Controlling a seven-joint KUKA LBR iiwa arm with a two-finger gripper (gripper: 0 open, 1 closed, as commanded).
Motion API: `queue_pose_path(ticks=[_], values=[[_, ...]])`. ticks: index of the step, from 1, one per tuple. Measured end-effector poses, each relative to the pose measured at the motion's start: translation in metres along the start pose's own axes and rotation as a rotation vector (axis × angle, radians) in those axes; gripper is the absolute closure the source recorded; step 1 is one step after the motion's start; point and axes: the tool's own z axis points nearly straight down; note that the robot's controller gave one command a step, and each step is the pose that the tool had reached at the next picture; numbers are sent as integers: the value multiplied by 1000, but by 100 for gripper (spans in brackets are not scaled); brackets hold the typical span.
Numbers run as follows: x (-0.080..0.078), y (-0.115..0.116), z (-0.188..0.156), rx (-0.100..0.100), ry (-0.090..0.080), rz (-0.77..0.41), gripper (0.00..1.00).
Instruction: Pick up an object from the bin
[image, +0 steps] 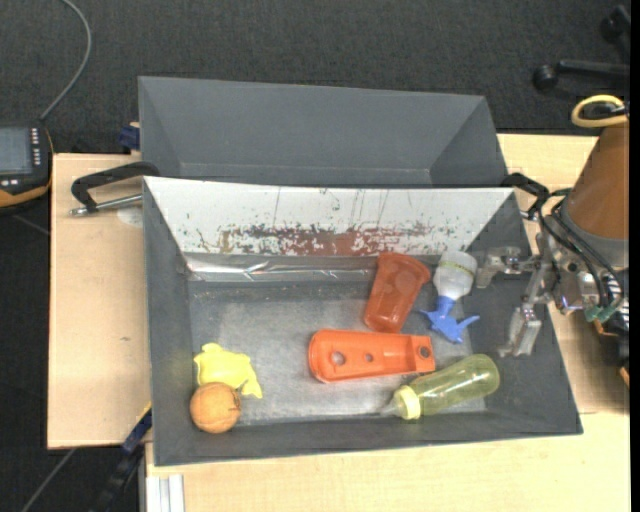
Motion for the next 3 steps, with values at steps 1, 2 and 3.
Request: queue_pose_path(ticks=[1,2,3], values=[[-2,1,-5,2,-9,-3,0],[-29,7,42,1,-9,-138,0],[-49,80,52,2,-12,-242,0]])
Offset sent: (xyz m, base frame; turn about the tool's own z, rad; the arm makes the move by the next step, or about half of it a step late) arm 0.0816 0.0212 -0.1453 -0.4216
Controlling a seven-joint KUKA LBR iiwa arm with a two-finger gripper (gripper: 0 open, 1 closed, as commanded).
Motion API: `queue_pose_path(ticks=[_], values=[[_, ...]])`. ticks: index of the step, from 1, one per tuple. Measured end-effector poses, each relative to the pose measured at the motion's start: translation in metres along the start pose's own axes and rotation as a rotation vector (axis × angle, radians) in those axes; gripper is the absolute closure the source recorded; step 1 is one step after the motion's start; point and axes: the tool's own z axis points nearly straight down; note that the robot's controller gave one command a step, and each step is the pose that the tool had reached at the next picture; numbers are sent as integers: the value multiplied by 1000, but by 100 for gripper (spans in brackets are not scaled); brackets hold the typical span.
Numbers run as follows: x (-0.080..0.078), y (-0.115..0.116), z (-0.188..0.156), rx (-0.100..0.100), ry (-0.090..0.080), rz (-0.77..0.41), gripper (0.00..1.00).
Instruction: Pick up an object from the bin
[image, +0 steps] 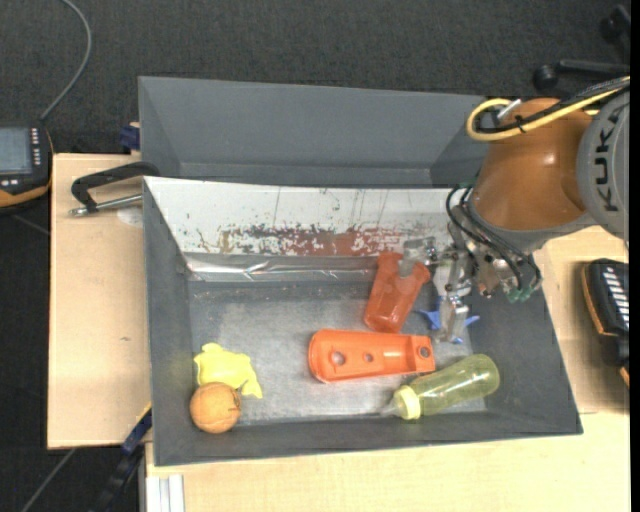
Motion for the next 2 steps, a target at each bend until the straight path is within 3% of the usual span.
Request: queue_pose_path(ticks=[1,2], values=[[-18,-21,39,-1,-5,-231,0],[4,40,76,2,-10,-151,0]])
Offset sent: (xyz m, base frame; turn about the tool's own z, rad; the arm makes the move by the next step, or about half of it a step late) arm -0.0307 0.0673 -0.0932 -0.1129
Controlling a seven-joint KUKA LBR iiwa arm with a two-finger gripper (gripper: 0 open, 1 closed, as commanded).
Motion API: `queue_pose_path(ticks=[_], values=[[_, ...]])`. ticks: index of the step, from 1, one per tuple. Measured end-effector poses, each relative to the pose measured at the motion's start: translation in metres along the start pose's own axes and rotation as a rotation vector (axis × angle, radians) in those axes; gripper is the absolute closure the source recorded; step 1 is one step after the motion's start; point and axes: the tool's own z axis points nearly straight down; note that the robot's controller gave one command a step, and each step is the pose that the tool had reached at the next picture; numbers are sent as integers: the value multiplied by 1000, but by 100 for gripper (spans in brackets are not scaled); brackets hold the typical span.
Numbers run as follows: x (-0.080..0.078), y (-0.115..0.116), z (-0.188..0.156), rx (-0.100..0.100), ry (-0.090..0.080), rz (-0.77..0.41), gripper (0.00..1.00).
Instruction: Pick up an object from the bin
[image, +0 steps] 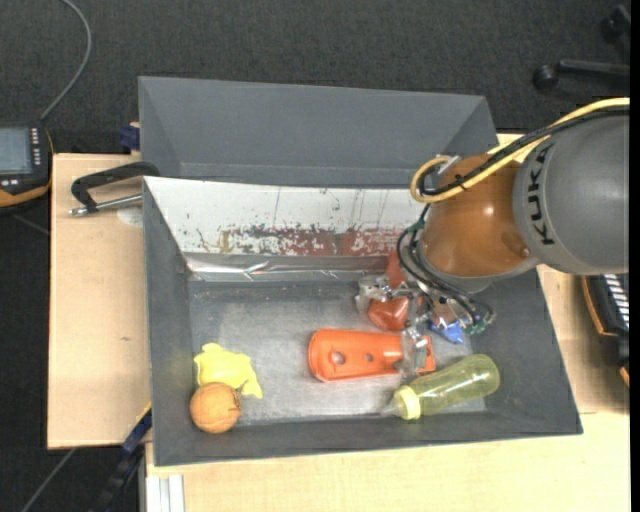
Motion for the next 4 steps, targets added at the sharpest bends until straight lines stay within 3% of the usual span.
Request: queue_pose_path(ticks=[1,4], values=[[-25,19,16,-3,0,-43,100],[-26,19,4,-3,-2,-43,100]])
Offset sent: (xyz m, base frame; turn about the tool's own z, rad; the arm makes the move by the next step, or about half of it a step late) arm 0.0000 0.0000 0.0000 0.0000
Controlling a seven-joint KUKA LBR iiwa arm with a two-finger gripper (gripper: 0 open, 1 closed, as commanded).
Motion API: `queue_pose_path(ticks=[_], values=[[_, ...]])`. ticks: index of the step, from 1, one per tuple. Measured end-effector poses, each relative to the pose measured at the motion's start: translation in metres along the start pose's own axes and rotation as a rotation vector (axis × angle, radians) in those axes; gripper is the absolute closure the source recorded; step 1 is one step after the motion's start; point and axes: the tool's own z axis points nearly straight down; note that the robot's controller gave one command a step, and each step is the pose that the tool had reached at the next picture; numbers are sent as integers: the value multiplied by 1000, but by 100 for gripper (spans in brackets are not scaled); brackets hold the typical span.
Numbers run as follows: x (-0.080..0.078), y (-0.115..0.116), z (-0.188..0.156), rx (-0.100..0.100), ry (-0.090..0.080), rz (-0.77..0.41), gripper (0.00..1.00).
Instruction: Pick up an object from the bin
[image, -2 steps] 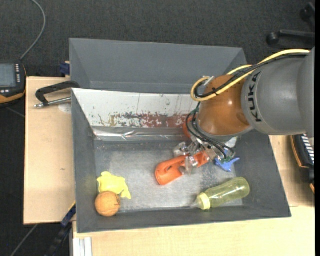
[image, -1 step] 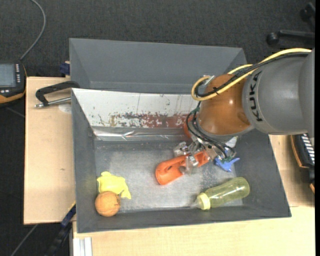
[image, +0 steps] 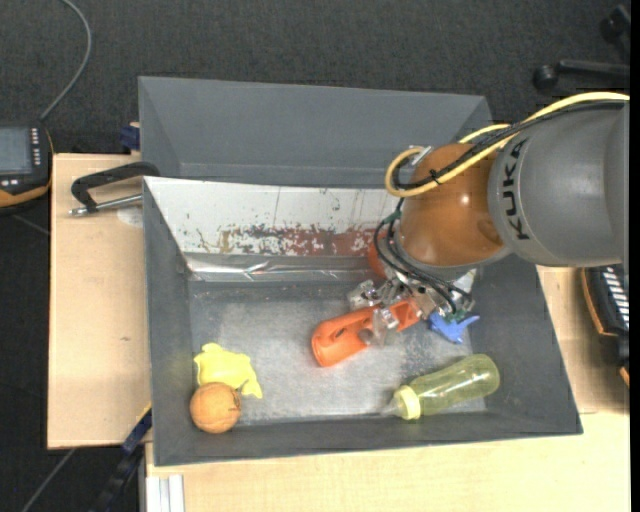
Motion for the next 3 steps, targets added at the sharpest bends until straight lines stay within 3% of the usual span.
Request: queue_pose_path(ticks=[3], values=[[-1,1,-42,-1,-1,0,100]])
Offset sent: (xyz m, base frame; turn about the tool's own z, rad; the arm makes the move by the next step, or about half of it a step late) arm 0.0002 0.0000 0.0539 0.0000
